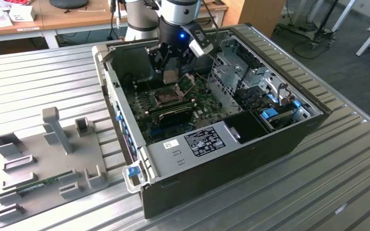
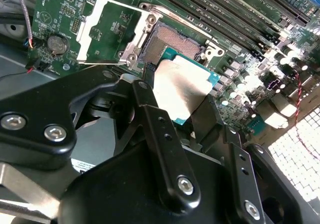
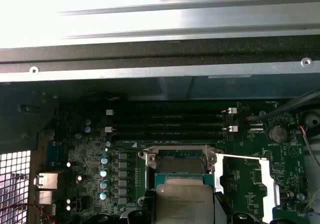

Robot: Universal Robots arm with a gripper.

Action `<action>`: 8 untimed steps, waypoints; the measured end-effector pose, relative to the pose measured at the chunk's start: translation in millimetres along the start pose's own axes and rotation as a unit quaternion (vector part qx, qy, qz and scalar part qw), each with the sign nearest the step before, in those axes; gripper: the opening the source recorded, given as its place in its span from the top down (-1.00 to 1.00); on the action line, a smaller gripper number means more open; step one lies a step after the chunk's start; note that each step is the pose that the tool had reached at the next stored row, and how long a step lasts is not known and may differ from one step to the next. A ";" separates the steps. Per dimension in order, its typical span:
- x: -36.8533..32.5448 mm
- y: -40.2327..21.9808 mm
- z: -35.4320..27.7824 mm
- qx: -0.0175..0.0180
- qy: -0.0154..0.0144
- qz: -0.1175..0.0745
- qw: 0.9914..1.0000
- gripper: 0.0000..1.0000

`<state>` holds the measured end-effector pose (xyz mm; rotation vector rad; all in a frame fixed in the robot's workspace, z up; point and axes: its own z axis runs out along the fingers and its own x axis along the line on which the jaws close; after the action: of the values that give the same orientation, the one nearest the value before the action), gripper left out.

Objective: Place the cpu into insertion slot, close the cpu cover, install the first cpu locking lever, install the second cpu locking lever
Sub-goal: 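Place the cpu into insertion slot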

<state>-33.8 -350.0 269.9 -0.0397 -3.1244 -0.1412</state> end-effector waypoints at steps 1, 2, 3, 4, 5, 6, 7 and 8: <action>0.0 -0.1 0.8 0.000 0.000 0.000 1.000 -0.08; 0.0 -0.2 1.8 0.000 0.000 0.000 1.000 -0.08; 0.0 -0.3 3.0 0.000 0.000 0.000 1.000 -0.08; -0.1 -0.4 4.2 0.000 0.000 0.000 1.000 -0.08; -0.1 -0.5 5.3 0.000 0.000 0.000 1.000 -0.08; -0.1 -0.6 6.2 0.000 0.000 0.000 1.000 -0.08; -0.1 -0.7 6.8 0.000 0.000 0.000 1.000 -0.08; -0.1 -0.7 7.0 0.001 0.000 0.000 1.000 -0.08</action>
<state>-33.9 -350.0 262.9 -0.0398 -3.1242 -0.1393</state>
